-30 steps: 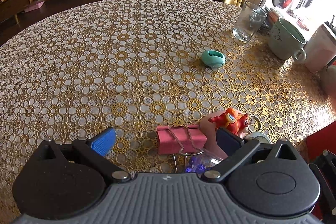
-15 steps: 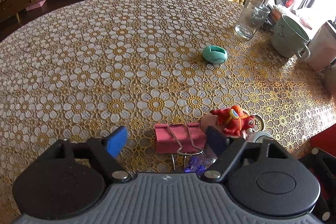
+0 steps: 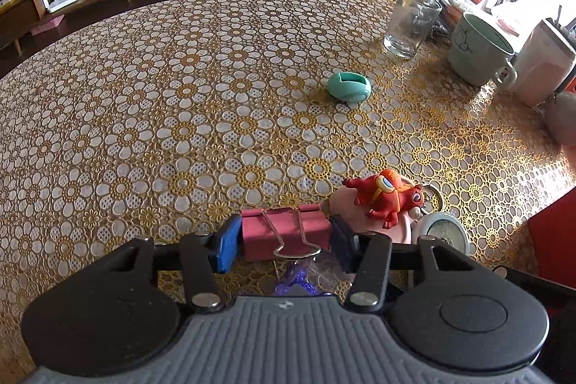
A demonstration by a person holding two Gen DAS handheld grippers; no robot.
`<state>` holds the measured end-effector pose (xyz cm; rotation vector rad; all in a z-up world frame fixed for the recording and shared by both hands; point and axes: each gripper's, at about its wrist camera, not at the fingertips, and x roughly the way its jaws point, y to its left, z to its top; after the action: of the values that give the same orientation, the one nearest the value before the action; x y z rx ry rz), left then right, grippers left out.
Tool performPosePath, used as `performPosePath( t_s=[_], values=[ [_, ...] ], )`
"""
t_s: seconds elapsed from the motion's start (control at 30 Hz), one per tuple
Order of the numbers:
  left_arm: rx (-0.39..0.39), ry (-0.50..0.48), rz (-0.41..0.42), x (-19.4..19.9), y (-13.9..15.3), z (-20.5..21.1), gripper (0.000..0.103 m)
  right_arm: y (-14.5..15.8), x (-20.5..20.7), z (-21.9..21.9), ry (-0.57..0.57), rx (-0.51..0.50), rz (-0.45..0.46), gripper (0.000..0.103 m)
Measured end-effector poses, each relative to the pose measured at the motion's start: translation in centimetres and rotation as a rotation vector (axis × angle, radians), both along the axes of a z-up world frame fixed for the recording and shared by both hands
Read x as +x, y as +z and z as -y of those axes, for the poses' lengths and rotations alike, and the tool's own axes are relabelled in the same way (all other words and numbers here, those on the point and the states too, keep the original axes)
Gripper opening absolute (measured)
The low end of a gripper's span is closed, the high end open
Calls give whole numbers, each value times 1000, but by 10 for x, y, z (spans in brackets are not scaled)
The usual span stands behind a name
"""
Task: Organize rigid objects
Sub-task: 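Close the left tool on the pink binder clip while the right tool grasps the purple-bead bottle, then carry the pink binder clip and purple-bead bottle over the red box with both tools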
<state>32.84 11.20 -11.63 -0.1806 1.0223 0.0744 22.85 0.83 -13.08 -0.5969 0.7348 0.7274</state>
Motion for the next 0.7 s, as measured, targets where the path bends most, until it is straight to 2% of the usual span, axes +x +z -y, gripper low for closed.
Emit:
performPosePath(
  t_s=[0.37, 0.7],
  values=[
    [-45, 48, 27, -15, 12, -17, 50, 16, -12, 25, -104, 97, -116, 39],
    [-71, 18, 72, -52, 38, -10, 50, 49, -42, 74, -208, 208, -188, 39]
  ],
)
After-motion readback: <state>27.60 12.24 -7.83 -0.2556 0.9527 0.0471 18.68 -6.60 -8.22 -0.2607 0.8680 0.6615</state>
